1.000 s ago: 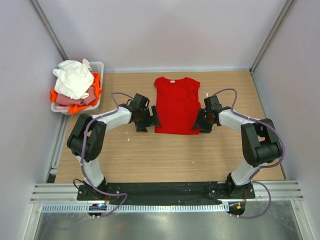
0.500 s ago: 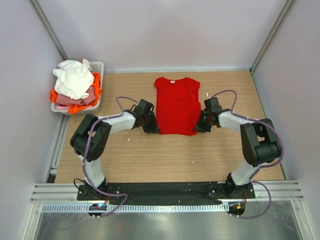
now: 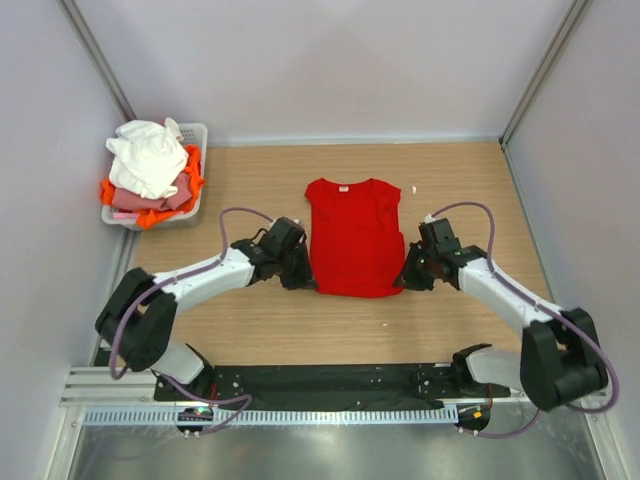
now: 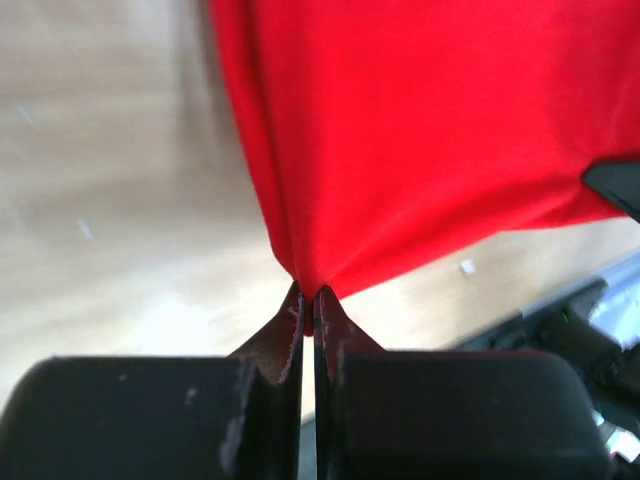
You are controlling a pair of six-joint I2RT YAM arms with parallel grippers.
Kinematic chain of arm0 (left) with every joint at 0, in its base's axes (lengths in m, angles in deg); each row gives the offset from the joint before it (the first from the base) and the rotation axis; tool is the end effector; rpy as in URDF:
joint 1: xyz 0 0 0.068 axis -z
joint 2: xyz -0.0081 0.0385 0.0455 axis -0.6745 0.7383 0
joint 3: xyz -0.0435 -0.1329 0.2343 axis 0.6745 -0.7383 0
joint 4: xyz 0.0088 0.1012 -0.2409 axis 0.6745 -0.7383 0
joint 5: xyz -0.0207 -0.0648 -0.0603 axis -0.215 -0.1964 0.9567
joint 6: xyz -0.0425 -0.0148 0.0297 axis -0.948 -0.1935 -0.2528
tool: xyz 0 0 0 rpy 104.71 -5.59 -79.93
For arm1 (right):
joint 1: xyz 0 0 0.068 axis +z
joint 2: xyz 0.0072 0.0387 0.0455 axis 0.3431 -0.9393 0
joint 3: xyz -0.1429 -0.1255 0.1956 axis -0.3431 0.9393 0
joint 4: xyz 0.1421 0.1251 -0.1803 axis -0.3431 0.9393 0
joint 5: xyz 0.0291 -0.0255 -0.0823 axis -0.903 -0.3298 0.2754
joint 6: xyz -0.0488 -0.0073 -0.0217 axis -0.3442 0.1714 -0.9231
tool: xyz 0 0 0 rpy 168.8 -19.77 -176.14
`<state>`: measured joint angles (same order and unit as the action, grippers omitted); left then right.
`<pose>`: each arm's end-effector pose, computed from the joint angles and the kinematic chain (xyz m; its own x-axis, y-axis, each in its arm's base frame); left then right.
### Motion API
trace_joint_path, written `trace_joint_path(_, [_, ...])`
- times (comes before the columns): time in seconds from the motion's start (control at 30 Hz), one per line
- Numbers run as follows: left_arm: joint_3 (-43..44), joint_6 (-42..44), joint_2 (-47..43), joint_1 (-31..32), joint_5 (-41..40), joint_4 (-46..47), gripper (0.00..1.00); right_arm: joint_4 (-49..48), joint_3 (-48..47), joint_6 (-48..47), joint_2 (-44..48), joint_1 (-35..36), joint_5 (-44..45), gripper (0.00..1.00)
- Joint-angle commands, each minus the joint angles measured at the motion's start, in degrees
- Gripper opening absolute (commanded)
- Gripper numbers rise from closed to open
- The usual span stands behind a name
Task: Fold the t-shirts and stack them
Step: Fold the tshirt
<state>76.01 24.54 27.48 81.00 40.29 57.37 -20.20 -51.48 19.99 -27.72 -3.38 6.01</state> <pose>0.2377 -0.1979 0.1824 -0.9499 -0.2208 -0.2212 -0.0773 0.8518 -0.5181 0.2275 0.0746 0.1789 -0.8977 0.3329 -0.2886 0.2021 0.8933 0.4015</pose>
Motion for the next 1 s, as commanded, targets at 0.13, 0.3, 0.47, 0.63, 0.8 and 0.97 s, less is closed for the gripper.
trace_joint_path(0.13, [0.25, -4.63, -16.62, 5.8, -7.44, -12.79, 0.0, 12.09, -0.52, 4.48, 16.8, 2.82, 2.11, 0.01])
trace_joint_path(0.3, [8.07, -1.3, -16.29, 5.1, -14.92, -18.95, 0.0, 14.82, -12.01, 2.38, 12.97, 2.82, 7.72, 0.01])
trace_joint_path(0.47, [19.22, 3.36, -7.32, 1.59, -14.39, -22.83, 0.0, 15.0, -21.61, -1.39, 4.0, 2.74, 9.93, 0.01])
trace_joint_path(0.63, [25.57, 4.95, -2.05, -1.58, -12.64, -22.75, 0.0, 14.74, -30.75, -3.25, -4.69, 2.12, 12.66, 0.01])
trace_joint_path(0.8, [34.51, 7.14, 5.24, -6.15, -9.92, -22.74, 0.0, 14.48, -39.97, -4.91, -14.02, -0.42, 11.52, 0.01])
trace_joint_path(0.97, [49.45, 8.55, 19.47, -12.82, -5.61, -26.86, 0.0, 15.79, -58.47, -5.62, -32.8, -2.71, 12.29, 0.01])
